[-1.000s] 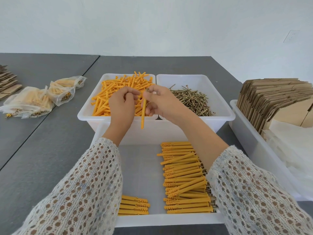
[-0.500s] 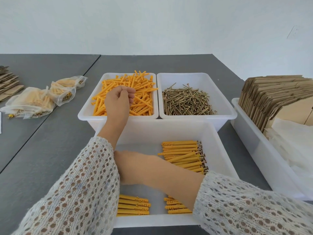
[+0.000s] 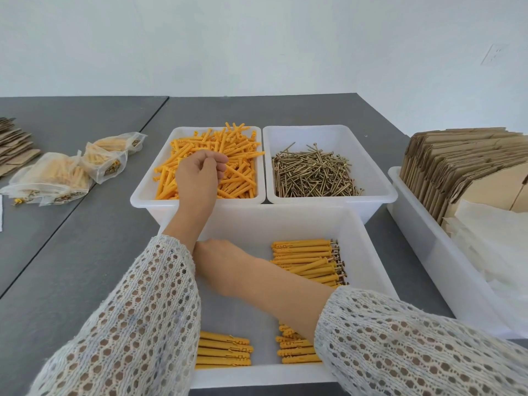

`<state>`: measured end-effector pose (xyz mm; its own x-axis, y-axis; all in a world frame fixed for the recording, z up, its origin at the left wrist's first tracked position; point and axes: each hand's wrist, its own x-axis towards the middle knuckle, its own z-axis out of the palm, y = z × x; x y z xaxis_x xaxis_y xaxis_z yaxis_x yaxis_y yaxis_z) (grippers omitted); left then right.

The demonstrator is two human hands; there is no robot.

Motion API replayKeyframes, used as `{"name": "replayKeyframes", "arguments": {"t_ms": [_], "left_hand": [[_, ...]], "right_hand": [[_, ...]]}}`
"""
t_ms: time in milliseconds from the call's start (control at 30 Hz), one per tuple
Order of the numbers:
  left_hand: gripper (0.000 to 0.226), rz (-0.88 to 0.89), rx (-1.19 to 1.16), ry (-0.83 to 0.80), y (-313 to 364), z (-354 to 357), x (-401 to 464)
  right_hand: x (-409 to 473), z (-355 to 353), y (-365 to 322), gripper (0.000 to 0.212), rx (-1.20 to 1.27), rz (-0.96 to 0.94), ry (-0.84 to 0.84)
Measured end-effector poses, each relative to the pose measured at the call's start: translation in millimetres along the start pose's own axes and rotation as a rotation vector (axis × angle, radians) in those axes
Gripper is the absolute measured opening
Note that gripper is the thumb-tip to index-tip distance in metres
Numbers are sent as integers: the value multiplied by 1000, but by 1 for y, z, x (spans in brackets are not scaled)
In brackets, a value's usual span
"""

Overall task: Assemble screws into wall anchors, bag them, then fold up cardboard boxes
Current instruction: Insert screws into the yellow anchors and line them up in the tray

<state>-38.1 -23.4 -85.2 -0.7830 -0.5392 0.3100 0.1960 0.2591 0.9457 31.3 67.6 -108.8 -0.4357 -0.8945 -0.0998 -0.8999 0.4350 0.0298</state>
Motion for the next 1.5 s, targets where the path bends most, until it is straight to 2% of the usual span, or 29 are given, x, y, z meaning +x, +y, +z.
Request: {"name": "replayKeyframes", "arguments": {"t_ms": [167,300,500,633,767,900,967,1033,1100,1133,1167,1200,1233,1300,1367,1433,1500], "left_hand": [[35,12,22,-4,-1,0,0],[37,9,38,-6,-1,-1,1],[38,7,48,-13,-2,-1,0],[37,4,52,-19,-3,-1,2],[39,-13,41,-5,-2,-1,3],[38,-27,9,-13,-1,-4,4],[35,-5,26,-13,0,-3,3],[31,73,143,-43,1,-2,3],[24,236,457,-130,-1,1,-1],[20,339,647,-156,-3,3,-4],[17,427,792,-151,-7,5,-8],[17,447,893,-136,-10,6,-11],[23,405,964,-138,-11,6,-12],[33,257,1041,-232,-10,4,-9],[39,190,1089,-412,-9,3,-5],[41,223,1111,-549,-7,2,-4],[41,225,1123,-613,-4,0,-3]], "right_hand": [[6,3,10,41,65,36,26],[14,12,16,51,-26,53,63],[7,10,13,44,14,43,132],[4,2,9,38,94,21,101],[0,-8,10,42,299,24,62],[0,-29,20,34,415,72,-193],[-10,-47,33,25,584,69,-235],[-24,-69,50,25,939,98,-150],[-36,-83,68,26,1223,161,152],[-38,-84,78,26,1224,234,352],[-39,-80,89,25,1110,335,538],[-38,-72,101,23,907,458,666],[-38,-61,113,21,680,585,699],[-44,-37,136,21,397,802,535],[-49,-22,148,25,412,982,324],[-48,-20,151,34,428,1085,225],[-42,-23,151,41,400,1126,130]]}}
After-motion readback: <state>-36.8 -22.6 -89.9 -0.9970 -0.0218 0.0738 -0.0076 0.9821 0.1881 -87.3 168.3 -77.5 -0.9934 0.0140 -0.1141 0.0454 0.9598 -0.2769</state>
